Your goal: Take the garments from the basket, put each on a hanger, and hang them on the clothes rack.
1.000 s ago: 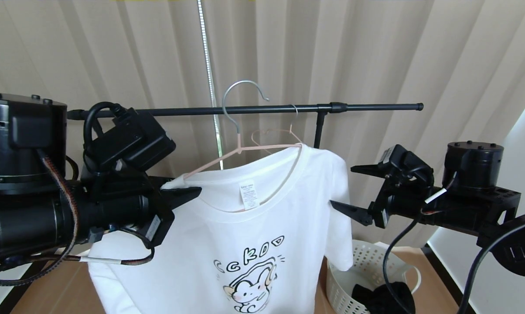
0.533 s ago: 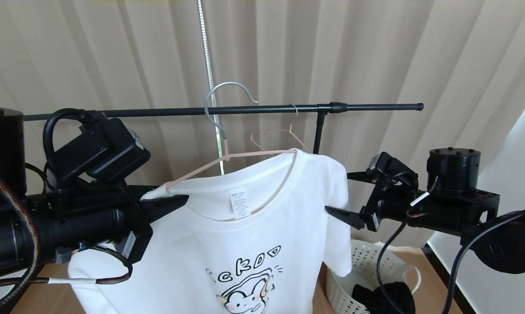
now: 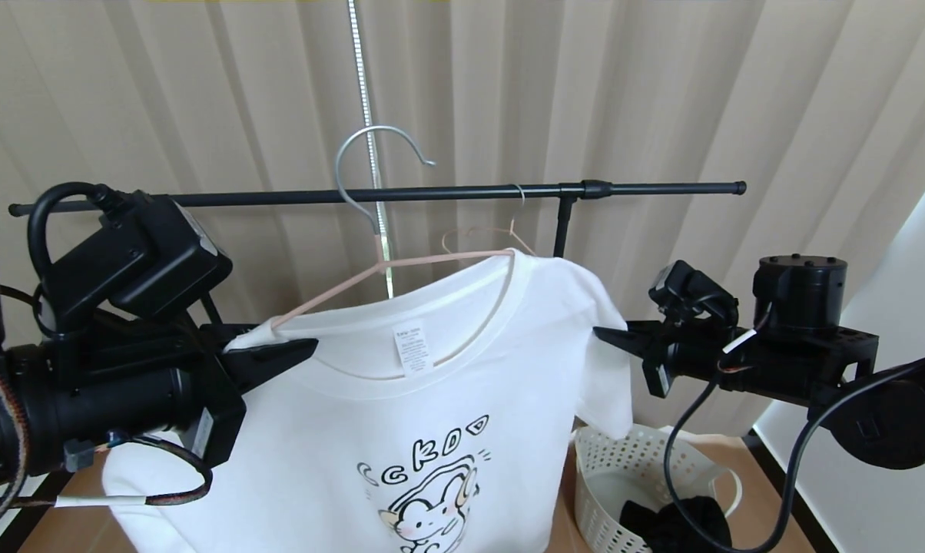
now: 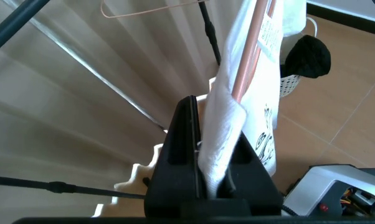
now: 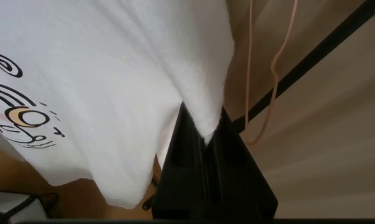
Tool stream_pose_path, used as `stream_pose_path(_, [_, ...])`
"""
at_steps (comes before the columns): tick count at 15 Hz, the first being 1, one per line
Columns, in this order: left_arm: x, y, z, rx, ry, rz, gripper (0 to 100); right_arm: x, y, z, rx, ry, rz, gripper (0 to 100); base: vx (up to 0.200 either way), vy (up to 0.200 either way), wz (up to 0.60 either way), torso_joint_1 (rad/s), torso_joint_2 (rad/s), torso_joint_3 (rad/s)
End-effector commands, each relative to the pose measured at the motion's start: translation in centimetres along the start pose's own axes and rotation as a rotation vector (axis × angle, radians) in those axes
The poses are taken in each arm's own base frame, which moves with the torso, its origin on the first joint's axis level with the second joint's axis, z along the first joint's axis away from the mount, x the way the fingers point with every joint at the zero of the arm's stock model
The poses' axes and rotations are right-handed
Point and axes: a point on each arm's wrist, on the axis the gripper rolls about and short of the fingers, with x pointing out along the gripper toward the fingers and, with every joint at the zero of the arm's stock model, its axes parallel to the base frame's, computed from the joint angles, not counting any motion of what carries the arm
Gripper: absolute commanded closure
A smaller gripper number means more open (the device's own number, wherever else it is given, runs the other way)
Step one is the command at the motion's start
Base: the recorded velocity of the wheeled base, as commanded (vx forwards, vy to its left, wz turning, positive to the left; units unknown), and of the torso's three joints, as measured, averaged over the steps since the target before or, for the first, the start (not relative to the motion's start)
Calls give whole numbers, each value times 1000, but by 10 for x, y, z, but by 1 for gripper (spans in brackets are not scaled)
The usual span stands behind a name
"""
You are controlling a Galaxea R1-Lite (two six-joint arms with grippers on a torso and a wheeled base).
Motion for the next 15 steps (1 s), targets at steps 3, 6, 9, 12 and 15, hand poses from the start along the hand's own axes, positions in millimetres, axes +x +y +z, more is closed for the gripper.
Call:
stream_pose_path(3, [-4, 0, 0, -36, -11, 5, 100, -1, -7, 0, 3, -4, -21, 100, 0, 0, 0, 0, 0, 0])
stream_pose_path(6, [-4, -1, -2, -45, -5, 4, 100, -2, -6, -1, 3, 0, -20, 100, 0, 0, 0, 0, 0, 0])
stream_pose_path(9, [-1, -2, -5, -48, 15, -1, 100, -5, -2, -1, 3, 10, -29, 100, 0, 0, 0, 0, 0, 0])
stream_pose_path(12, [6, 1, -20, -69, 80, 13, 100, -12, 2, 14, -21, -35, -30, 0, 0, 0, 0, 0, 0, 0])
stream_pose_path(15, [20, 5, -38, -112, 174, 22, 100, -27, 5, 26, -36, -74, -45, 0, 0, 0, 0, 0, 0, 0])
